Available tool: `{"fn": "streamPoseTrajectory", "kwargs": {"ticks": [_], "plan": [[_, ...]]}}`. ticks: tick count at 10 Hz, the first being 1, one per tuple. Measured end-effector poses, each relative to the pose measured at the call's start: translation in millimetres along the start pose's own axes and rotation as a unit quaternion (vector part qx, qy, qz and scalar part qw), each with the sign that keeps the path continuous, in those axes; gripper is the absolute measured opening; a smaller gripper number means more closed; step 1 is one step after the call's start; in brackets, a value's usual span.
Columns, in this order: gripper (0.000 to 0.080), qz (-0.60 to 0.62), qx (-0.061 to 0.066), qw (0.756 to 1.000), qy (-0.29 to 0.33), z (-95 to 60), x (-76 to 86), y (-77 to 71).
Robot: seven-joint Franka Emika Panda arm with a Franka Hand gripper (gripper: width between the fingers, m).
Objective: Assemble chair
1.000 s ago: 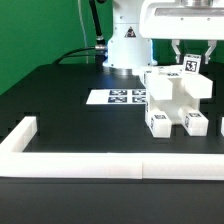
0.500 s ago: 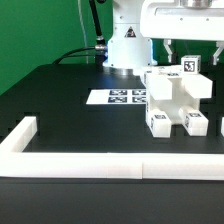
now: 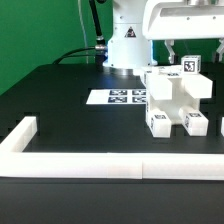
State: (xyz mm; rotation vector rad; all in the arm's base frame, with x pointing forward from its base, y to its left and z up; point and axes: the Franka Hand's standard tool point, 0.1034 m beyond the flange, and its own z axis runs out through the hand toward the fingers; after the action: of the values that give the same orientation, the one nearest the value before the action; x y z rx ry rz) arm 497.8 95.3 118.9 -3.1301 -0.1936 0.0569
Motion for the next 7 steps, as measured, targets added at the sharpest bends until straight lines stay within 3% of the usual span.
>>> {"fn": "streamPoseTrajectory", "kwargs": {"ticks": [4, 7], "plan": [[0.0649, -0.113, -0.003, 0.994, -0.001, 0.1, 0.0, 2.1], [0.0649, -0.289, -0.009, 0.957, 0.005, 1.4, 0.6, 1.6]]}}
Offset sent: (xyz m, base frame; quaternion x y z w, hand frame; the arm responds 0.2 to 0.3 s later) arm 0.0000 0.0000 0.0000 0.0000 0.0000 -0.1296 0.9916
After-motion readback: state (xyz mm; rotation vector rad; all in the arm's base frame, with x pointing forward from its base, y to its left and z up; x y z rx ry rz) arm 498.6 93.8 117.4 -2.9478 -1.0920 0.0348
